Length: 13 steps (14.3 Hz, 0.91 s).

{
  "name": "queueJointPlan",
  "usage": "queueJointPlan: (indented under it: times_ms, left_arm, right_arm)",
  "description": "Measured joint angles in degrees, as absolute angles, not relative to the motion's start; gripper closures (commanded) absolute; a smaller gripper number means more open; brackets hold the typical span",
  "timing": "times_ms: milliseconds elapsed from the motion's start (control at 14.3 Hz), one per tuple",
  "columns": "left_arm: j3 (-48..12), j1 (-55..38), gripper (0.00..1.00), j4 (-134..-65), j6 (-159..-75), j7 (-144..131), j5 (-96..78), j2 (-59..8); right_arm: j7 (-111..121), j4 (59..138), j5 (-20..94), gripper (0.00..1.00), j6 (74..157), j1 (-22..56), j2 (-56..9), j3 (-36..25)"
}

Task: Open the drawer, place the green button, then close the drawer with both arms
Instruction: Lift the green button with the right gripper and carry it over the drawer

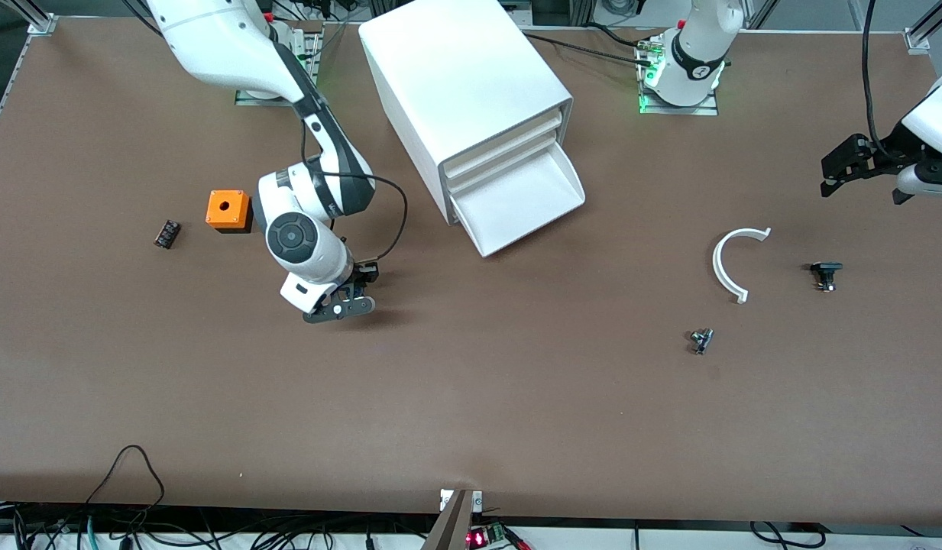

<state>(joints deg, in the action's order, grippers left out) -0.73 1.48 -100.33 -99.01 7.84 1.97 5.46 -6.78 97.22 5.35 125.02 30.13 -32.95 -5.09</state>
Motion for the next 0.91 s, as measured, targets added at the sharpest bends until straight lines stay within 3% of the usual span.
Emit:
queueJointPlan:
  times_ms: [209,627,906]
  left_arm:
    - [-0.7,1.5,0.00,-100.3,-99.0,7.8,2.0,5.4]
    - [-0.5,1.6,0.00,-100.3,-99.1,7.8,2.0,5.4]
    - [-0.5,1.6,0.00,-100.3,-99.1,7.8,2.0,5.3]
  right_arm:
    - [0.6,91.6,5.4,0.68,120.2,30.2,-31.5,-2.7]
    - [18.7,84.9,5.4,0.68,119.3,31.2,-31.3,6.9]
    - [36.6,81.2,5.3,0.68,119.3,36.1,-32.3,8.0]
